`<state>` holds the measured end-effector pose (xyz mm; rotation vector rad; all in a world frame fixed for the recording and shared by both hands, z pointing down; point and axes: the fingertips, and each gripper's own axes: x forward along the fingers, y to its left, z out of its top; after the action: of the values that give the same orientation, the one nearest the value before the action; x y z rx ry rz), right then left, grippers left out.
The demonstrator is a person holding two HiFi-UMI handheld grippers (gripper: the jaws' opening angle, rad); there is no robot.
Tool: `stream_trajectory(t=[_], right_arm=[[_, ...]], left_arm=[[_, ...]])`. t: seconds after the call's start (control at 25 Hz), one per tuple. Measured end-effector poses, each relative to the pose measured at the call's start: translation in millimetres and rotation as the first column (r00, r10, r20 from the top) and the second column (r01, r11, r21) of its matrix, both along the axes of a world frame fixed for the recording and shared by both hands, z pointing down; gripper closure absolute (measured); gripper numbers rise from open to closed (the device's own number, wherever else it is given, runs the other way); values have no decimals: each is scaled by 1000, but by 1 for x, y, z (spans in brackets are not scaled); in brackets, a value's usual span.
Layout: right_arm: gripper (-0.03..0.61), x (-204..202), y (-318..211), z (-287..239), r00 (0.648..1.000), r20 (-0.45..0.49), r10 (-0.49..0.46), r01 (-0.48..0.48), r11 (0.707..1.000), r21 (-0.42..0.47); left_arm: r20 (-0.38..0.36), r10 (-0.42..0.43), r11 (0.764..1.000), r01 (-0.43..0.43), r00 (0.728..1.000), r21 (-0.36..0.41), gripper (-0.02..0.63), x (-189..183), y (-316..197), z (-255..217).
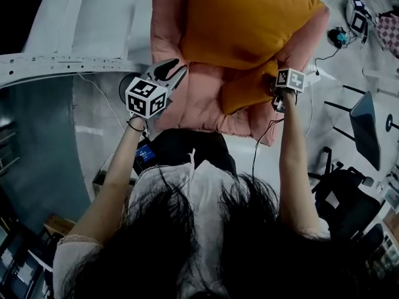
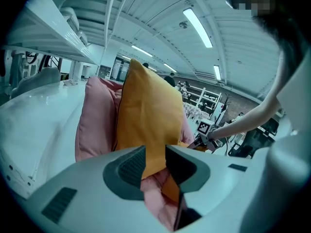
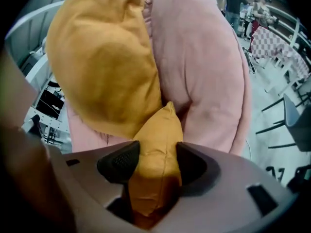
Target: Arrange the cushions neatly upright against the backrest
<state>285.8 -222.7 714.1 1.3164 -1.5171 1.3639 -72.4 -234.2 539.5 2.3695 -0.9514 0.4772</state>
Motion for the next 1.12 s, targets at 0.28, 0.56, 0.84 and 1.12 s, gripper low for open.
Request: stream_trajectory(t=[0.28,0.56,0.84,1.12], right_arm=[[379,-19,48,-11,999,-32,-10,12,998,60],[390,-23,111,-26,998,7,55,-56,983,177],[391,-26,153,-38,995,12,95,-95,961,261],[391,-11,169,-42,995,57,83,-98,934,345]], left_arm=[[-1,50,998,-50,999,-37,495,-1,26,8],[-16,197,973,-198,980,-117,495,26,54,48],[-20,382,892,-375,924,-255,493,77,83,129],[-56,432,803,-412,900,-431,400,130,107,225]])
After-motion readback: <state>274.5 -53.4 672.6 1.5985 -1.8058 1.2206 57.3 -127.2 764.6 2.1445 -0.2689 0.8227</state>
